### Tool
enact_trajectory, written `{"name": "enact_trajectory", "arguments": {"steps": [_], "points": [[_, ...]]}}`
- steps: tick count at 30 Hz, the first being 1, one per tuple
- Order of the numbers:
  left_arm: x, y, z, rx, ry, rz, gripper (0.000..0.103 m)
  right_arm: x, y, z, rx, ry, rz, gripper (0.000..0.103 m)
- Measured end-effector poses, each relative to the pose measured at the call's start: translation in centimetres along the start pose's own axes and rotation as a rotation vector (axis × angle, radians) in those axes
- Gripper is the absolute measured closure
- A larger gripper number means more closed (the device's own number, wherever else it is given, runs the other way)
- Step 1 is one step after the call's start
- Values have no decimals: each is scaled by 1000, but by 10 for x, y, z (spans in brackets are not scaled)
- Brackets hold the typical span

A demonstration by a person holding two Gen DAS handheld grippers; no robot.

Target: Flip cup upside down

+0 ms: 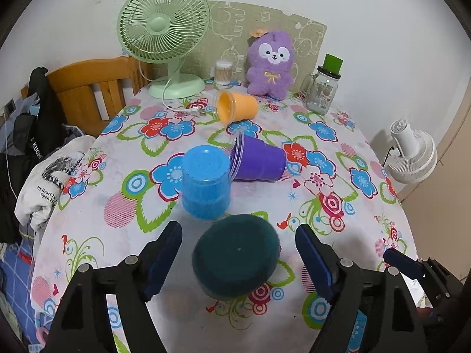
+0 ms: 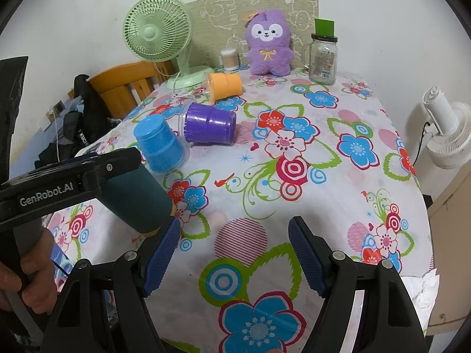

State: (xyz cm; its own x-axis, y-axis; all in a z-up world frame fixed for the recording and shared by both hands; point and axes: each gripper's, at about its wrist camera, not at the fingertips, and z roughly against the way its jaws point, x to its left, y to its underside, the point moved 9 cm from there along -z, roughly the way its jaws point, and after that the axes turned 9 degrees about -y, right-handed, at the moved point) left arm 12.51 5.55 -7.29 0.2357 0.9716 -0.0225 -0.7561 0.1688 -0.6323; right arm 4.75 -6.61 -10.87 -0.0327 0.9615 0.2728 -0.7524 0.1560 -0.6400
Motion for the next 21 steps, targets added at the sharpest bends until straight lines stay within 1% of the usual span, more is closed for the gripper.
{"name": "enact_trajectory", "arguments": {"steps": [5, 9, 12, 14, 15, 18, 21], "points": [[0, -1, 8, -14, 6, -3, 20, 4, -2, 2, -5, 2, 6, 25], [2, -3, 16, -35, 7, 4, 18, 6, -9, 11, -43, 7, -5, 25], [9, -5, 25, -72, -5, 20, 14, 7, -17, 20, -78, 15, -11, 25], [16, -7, 31, -109, -31, 35, 11, 9, -20, 23, -89, 21, -3, 25], [18, -8, 33, -120, -37, 40, 10, 11, -22, 24, -90, 25, 2, 24], [24, -9, 40, -133, -38, 50, 10, 17, -27, 29, -108, 32, 13, 19], [31, -11, 48, -155, -44, 64, 8, 27, -33, 34, -127, 27, 33, 18]]}}
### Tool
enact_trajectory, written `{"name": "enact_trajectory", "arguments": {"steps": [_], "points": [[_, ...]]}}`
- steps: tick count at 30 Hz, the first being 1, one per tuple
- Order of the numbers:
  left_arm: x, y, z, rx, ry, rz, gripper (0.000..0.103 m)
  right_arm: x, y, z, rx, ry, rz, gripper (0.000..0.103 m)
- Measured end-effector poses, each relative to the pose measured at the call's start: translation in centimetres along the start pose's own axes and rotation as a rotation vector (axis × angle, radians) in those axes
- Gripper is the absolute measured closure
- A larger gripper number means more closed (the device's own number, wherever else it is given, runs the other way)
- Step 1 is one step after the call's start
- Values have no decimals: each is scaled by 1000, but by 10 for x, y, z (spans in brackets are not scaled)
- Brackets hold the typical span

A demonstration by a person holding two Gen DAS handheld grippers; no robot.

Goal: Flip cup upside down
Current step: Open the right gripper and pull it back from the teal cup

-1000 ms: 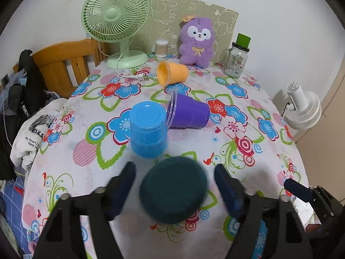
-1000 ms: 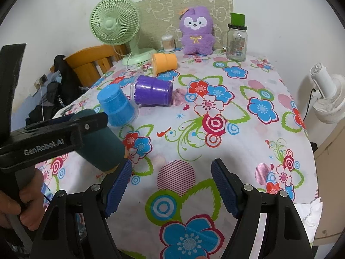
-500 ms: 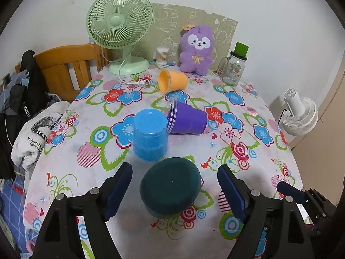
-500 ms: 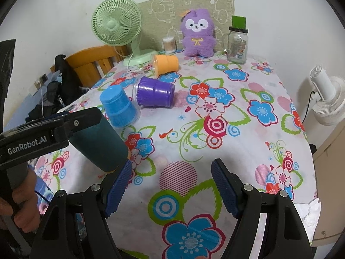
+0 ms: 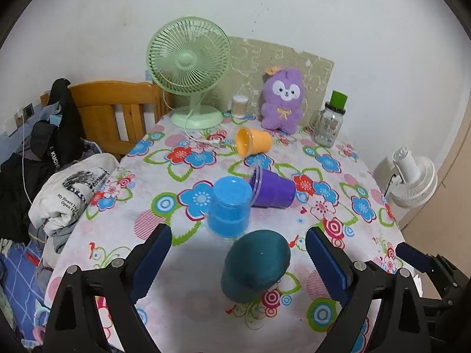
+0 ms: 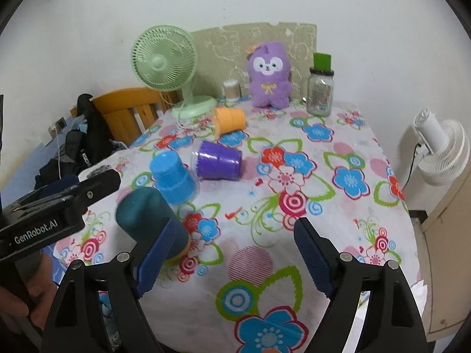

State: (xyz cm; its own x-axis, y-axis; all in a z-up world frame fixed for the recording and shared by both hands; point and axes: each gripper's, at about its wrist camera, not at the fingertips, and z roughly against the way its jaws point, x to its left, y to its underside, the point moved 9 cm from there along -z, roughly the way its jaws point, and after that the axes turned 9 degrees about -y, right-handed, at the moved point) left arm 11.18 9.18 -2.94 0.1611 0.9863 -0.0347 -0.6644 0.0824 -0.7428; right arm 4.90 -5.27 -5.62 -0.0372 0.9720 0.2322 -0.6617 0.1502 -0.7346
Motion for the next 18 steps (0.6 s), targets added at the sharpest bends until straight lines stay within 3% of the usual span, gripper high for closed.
{"name": "enact_trajectory", "arguments": {"steps": [4, 18], "points": [[9, -4, 10, -37, -10, 7, 5, 10, -9, 6, -36, 17, 30, 9], [36, -20, 44, -149, -43, 31, 2, 38, -34, 29, -137, 18, 80, 4]]}}
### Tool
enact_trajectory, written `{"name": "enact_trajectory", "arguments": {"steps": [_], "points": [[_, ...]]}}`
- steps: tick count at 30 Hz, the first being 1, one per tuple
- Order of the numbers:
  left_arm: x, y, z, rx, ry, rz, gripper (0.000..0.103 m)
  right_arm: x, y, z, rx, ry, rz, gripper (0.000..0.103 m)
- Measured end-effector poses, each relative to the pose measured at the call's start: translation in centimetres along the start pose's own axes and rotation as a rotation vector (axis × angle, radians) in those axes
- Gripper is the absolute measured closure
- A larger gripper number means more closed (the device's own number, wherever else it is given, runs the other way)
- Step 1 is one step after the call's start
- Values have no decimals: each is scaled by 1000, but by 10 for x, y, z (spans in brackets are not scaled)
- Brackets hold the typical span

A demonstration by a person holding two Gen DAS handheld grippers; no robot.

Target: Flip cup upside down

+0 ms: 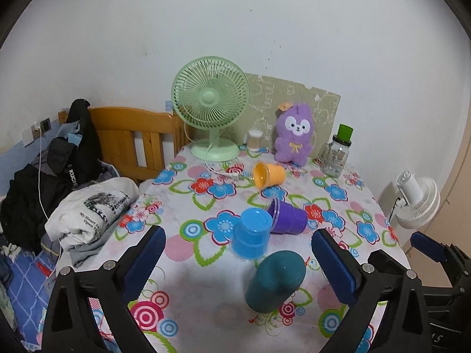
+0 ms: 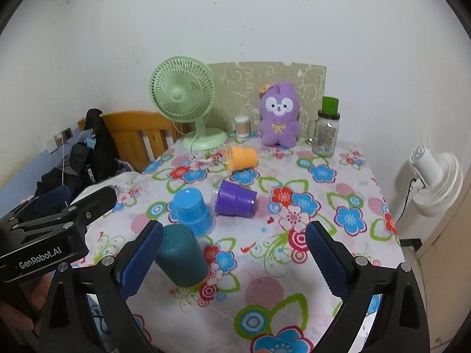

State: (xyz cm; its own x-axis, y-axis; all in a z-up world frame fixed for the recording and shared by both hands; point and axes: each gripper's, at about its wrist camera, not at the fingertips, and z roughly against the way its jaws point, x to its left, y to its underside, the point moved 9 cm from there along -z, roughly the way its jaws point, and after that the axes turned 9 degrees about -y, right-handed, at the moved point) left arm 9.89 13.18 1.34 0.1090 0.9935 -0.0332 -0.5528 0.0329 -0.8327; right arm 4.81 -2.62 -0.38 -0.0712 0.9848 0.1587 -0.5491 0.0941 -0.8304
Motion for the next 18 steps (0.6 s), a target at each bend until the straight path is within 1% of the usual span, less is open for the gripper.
{"name": "enact_trajectory", "arguments": {"steps": [6, 18], "points": [[5, -6, 7, -30, -9, 8, 1, 4, -8, 6, -27, -1, 10, 4], [5, -11, 15, -63, -13, 9, 1, 3, -12, 13, -51, 1, 9, 3]]}}
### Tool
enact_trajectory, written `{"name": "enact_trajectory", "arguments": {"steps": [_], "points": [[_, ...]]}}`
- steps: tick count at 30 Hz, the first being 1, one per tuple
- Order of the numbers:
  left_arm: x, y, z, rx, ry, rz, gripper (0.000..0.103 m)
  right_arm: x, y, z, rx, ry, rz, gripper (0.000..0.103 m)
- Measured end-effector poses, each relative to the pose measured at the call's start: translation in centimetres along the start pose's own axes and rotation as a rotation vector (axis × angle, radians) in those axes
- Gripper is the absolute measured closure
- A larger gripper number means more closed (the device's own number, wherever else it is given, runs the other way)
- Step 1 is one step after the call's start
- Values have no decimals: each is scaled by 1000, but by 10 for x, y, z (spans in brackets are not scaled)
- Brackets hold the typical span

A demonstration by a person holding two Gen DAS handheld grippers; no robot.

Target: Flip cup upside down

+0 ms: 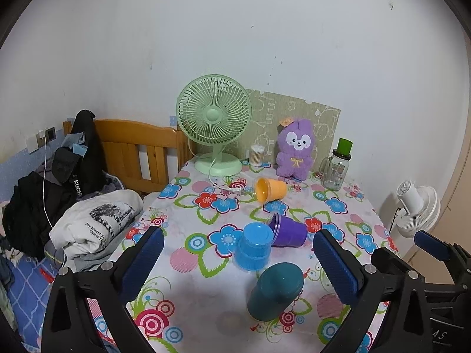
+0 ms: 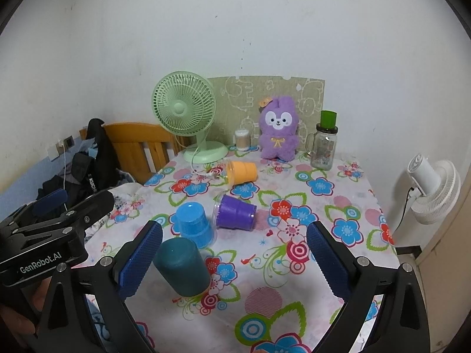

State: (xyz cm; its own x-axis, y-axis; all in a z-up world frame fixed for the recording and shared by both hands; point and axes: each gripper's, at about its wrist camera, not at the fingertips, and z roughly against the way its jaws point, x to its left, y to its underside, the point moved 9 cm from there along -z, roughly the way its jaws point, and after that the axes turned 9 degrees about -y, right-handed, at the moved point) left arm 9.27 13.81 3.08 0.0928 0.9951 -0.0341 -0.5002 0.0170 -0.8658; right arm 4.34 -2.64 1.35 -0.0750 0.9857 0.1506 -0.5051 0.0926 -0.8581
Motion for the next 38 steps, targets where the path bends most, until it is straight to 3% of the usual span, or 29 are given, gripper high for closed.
{"name": "enact_trajectory", "arguments": {"steps": [38], "points": [[1, 2, 0, 3, -2, 4, 0, 3, 0, 0, -1, -3, 4, 3]]}}
